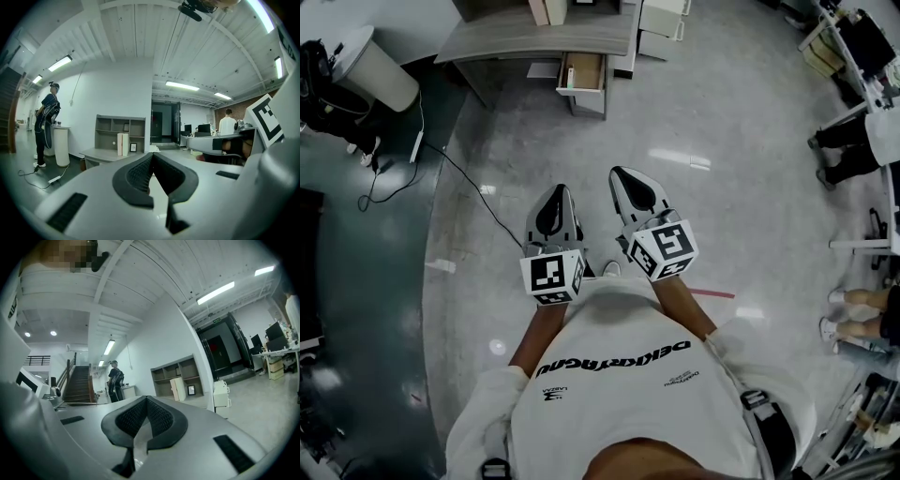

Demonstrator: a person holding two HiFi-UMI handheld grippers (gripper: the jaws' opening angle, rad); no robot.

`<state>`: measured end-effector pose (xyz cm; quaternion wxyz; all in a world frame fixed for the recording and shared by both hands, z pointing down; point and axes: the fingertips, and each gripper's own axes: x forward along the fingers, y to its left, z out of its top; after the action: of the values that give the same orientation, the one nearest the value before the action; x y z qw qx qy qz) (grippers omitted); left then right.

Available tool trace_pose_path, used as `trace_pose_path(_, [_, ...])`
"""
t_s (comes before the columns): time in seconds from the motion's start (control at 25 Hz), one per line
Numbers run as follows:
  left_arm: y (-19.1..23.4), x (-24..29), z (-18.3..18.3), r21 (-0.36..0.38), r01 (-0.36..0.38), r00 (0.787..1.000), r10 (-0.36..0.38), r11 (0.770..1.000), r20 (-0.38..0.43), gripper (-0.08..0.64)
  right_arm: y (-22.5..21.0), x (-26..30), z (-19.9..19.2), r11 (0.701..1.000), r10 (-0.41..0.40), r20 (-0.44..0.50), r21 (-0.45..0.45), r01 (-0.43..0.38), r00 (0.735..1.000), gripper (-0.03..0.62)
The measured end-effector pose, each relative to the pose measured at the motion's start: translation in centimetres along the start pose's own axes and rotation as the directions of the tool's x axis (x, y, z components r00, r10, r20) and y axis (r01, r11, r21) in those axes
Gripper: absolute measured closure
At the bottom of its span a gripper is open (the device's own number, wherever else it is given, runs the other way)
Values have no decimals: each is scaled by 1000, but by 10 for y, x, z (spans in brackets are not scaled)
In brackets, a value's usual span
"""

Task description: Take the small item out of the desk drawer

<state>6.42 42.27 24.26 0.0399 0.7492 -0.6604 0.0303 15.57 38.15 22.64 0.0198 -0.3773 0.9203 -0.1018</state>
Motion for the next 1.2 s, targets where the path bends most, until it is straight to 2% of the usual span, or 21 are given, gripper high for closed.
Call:
trace_pose_path(0.36, [32,61,2,-22,-5,1000,5,1000,9,545,-26,63,9,1000,6,-9,-19,-6,1000,561])
trace_pose_path(0.6, [70,133,5,-30,6,1000,-6,1000,-1,545,-53,132,10,1000,4,-32,-23,-5,999,561])
trace_pose_path(0.92, [127,239,25,-28,60,998,-61,998,-20,545,-97,242,32,999,-35,-36,-3,35,999,561])
trace_pose_path(1.2, [184,319,35,-40,116,992,-118,992,-34,545,-118,332,43,997,-78,-44,-2,78,996,561])
